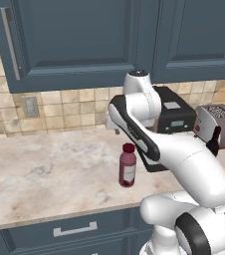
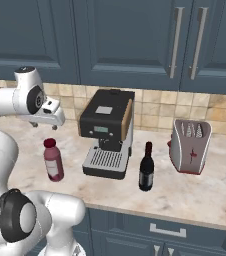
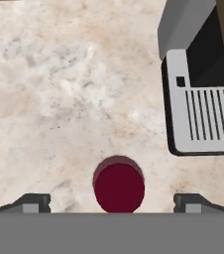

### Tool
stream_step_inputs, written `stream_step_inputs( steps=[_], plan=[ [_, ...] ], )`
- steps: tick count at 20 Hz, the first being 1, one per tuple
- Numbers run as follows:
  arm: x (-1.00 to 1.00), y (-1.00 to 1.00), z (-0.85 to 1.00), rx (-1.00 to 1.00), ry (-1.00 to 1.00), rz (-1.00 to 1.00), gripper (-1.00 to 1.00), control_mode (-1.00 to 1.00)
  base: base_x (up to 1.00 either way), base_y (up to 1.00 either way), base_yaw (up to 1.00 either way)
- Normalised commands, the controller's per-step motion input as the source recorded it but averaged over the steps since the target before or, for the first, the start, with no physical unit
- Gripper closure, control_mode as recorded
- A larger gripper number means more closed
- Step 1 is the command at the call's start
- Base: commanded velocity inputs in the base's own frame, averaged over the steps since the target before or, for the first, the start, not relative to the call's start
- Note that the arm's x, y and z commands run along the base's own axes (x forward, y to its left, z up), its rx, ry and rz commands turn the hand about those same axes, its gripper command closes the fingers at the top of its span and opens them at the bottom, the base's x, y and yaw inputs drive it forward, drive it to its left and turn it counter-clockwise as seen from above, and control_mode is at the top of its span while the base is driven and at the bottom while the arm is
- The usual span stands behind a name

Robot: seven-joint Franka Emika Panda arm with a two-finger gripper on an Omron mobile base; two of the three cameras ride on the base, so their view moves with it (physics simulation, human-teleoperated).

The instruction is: There is a wine glass and glass cup on the dining counter. Place the wine bottle next to the wine glass and the juice bottle next to the glass cup.

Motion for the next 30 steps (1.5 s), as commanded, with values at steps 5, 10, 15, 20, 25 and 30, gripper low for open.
stream_step_inputs(
  steps=[5,10,15,20,25,30],
  plan=[
    [0.10,0.01,-0.17,0.00,0.22,0.00,-1.00,-1.00,0.00,0.00,0.00],
    [-0.02,0.00,-0.11,0.00,0.16,0.00,-1.00,-1.00,0.00,0.00,0.00],
    [-0.10,0.00,-0.12,0.00,0.06,0.00,-1.00,-1.00,0.00,0.00,0.00],
    [-0.09,0.00,-0.22,-0.04,0.00,0.00,-1.00,-1.00,0.00,0.00,0.00],
    [-0.06,-0.01,-0.22,-0.06,0.00,0.00,-1.00,-1.00,0.00,0.00,0.00],
    [-0.04,-0.03,-0.17,-0.05,0.00,0.00,-1.00,-1.00,0.00,0.00,0.00]
  ],
)
